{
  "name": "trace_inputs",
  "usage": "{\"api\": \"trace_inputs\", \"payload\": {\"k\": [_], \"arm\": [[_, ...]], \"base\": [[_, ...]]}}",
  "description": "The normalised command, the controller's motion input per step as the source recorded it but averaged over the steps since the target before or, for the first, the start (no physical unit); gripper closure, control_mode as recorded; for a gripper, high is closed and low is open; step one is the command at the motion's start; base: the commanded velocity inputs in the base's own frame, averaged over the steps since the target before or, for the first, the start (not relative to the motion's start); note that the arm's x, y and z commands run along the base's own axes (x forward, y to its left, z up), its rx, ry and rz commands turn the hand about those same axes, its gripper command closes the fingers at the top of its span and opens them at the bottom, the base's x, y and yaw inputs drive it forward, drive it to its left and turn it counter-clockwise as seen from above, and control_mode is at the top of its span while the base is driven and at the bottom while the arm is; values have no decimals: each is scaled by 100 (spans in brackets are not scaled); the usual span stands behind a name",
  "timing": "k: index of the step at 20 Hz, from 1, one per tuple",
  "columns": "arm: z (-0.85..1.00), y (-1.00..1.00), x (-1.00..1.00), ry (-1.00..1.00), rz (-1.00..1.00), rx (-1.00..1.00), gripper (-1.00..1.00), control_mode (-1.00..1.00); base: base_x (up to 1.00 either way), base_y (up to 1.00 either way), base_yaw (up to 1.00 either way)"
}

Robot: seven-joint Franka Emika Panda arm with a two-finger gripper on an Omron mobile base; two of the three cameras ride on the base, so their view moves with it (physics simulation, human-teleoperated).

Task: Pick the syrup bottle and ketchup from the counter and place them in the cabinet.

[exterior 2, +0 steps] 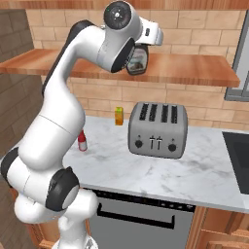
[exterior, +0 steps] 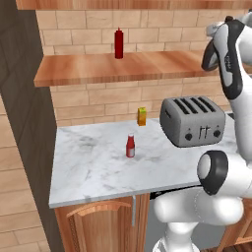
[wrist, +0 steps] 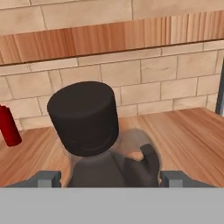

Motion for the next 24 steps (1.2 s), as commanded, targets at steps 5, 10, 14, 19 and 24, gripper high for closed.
{"api": "trace_inputs", "payload": {"k": [5,10,14,19,24], "arm": [[-3,0,48,4,-7,3,100,-100],[-6,0,55,4,-6,4,100,-100],[-2,0,61,4,-6,6,100,-100],[-1,0,60,3,-7,6,100,-100],[-4,0,46,3,-4,3,100,-100]], "base": [[0,0,0],[0,0,0],[0,0,0],[0,0,0],[0,0,0]]}}
